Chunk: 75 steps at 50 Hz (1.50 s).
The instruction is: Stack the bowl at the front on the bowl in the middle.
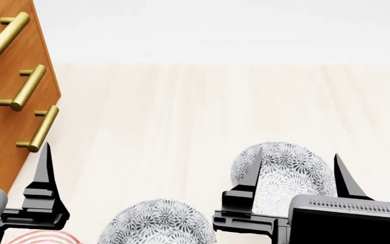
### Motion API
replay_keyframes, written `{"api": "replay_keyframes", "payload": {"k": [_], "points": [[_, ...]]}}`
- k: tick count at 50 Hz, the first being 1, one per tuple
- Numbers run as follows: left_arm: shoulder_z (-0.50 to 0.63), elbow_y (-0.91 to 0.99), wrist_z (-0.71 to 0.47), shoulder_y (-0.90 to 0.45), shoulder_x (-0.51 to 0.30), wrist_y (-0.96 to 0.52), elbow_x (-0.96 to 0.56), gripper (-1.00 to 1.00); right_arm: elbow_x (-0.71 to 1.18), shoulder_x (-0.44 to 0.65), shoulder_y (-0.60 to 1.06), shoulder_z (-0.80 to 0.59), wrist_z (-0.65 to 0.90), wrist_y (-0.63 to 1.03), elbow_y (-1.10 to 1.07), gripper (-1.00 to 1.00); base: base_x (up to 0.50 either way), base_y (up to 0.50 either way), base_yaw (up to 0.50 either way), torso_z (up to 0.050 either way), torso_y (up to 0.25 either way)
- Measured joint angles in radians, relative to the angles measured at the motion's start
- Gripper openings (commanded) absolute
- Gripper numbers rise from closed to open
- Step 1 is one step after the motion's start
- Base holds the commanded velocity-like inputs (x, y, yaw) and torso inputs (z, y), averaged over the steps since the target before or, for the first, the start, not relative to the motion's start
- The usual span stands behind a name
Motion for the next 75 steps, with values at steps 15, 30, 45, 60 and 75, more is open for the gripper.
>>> {"api": "replay_keyframes", "payload": {"k": [15, 30, 45, 60, 75], "points": [[0.004, -0.004, -0.007, 0.003, -0.006, 0.005, -0.010, 1.00, 0.026, -0.003, 0.008, 0.015, 0.014, 0.019, 0.010, 1.00, 0.03, 0.00, 0.00, 0.000, 0.000], [-0.005, -0.018, -0.014, 0.004, -0.007, 0.020, -0.023, 1.00, 0.219, 0.013, 0.343, 0.217, 0.016, 0.425, 0.111, 1.00, 0.00, 0.00, 0.00, 0.000, 0.000], [0.002, 0.005, -0.013, -0.010, -0.021, 0.013, -0.038, 1.00, 0.239, 0.109, 0.883, 0.115, -0.077, 0.675, 0.793, 1.00, 0.00, 0.00, 0.00, 0.000, 0.000], [0.002, 0.000, -0.012, -0.009, -0.031, 0.026, -0.048, 1.00, 0.210, 0.140, 1.060, 0.003, -0.125, 0.687, 1.168, 1.00, 0.00, 0.00, 0.00, 0.000, 0.000], [-0.002, -0.021, -0.014, -0.008, -0.037, 0.039, -0.057, 1.00, 0.159, 0.146, 1.162, -0.070, -0.167, 0.568, 1.518, 1.00, 0.00, 0.00, 0.00, 0.000, 0.000]]}}
